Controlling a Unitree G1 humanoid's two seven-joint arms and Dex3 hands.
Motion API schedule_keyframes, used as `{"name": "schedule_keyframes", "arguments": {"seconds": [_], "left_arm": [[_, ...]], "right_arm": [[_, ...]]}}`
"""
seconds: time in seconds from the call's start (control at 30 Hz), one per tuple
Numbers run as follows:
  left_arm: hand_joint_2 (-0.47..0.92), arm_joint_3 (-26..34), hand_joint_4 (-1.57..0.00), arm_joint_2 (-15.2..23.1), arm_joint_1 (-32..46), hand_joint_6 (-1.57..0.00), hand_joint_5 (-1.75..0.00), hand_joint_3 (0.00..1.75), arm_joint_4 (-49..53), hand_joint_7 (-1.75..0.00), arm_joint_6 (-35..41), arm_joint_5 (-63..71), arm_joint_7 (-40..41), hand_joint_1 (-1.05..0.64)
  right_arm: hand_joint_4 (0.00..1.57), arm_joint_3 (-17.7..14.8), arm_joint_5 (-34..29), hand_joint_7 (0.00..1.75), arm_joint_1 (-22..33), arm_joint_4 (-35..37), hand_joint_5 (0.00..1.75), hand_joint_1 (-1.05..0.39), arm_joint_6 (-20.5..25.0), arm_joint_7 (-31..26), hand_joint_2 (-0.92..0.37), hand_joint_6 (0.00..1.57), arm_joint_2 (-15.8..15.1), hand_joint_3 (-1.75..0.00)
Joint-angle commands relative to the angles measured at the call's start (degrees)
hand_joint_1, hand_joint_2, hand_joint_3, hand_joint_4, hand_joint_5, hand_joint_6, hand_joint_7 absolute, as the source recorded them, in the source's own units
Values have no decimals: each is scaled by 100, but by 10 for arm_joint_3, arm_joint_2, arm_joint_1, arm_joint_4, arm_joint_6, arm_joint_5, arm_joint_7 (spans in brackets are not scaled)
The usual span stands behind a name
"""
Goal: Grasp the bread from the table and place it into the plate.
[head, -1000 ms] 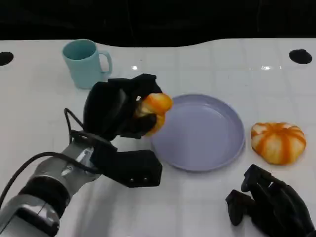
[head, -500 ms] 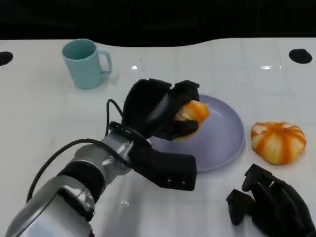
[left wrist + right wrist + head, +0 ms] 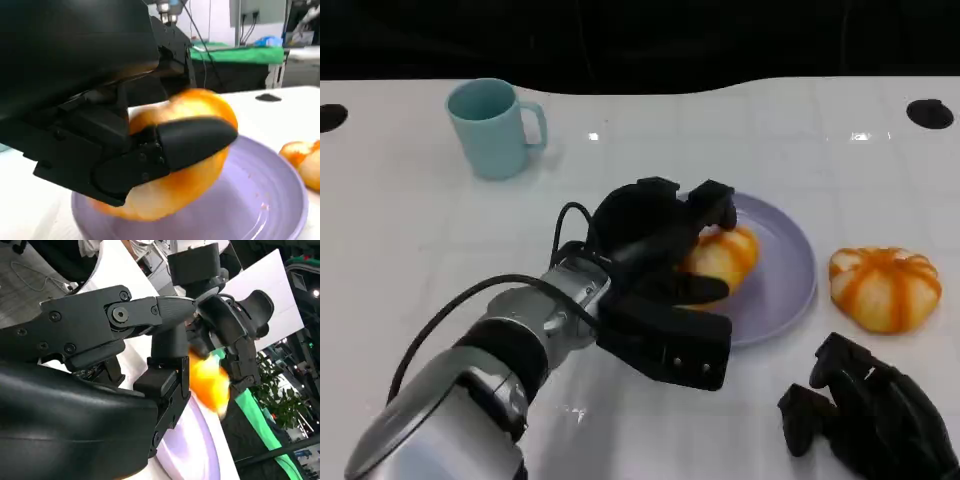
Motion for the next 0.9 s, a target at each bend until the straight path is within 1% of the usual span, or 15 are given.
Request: {"name": "schedule_keyframes", "arguments": {"seconds": [0.03,0.23,0.33,0.37,0.4,0.43,0.47,0.5,0.53,0.57,0.63,0.7,0.73,0.8,0.9], "left_arm": [[92,-10,0,9,-17,0,-127,72,-6,-4,25,5,-35,-105],[92,-10,0,16,-12,0,-64,76,-16,0,25,-2,-49,-105],[92,-10,0,23,-6,0,-52,76,-25,0,19,-2,-38,-105],[92,-4,0,27,-1,0,-54,78,-31,0,10,-9,-38,-105],[92,4,0,32,5,0,-74,77,-37,0,-3,-18,-37,-105],[92,10,0,36,10,-1,-108,75,-42,-1,-12,-25,-37,-105],[92,21,0,40,19,-1,-120,75,-48,-1,-32,-39,-35,-105],[92,34,-1,46,30,-10,-144,72,-55,-14,-54,-54,-29,-105],[92,45,-13,50,40,-8,-162,70,-61,-75,-74,-68,-23,-105],[92,58,-21,53,51,-4,-168,69,-67,-113,-97,-84,-17,-105],[92,89,-47,56,76,-6,-173,64,-75,-157,-142,-123,-20,-105],[92,122,-63,53,100,-19,-171,59,-79,-164,-183,-171,-44,-105],[92,139,-77,51,111,-36,-166,53,-79,-158,-203,-196,-62,-105],[92,175,-89,43,135,-51,-162,47,-81,-149,-238,-263,-126,-105],[92,227,-114,28,172,-81,-151,34,-95,-122,-268,-374,-251,-105]], "right_arm": [[76,-2,2,146,3,-1,171,-58,-3,2,-92,66,-5,-23],[76,-2,3,146,4,-2,171,-58,-3,2,-92,67,-5,-22],[76,-2,2,146,5,-2,171,-58,-8,3,-92,67,-4,-22],[76,-3,2,146,4,-1,171,-58,-8,3,-92,67,-4,-22],[77,-3,3,146,4,-2,171,-58,-8,3,-92,67,-4,-23],[77,-3,3,146,5,-2,171,-58,-8,3,-92,67,-3,-23],[77,-3,3,146,5,-3,171,-58,-7,3,-92,67,-3,-23],[77,-3,4,145,5,-4,171,-59,-5,3,-92,67,-3,-22],[77,-3,6,145,5,-5,171,-59,-3,3,-92,67,-3,-22],[78,-3,6,144,5,-5,171,-59,-3,3,-92,68,-3,-22],[78,-3,5,144,4,-3,171,-59,-6,3,-92,68,-3,-22],[77,-3,4,144,4,-3,171,-59,-8,4,-92,68,-3,-22],[77,-3,4,144,5,-3,171,-59,-8,4,-92,68,-3,-22],[77,-3,6,144,5,-3,171,-58,-7,6,-92,68,-3,-22],[78,-2,5,145,7,-8,171,-59,-6,4,-92,68,-2,-22]]}}
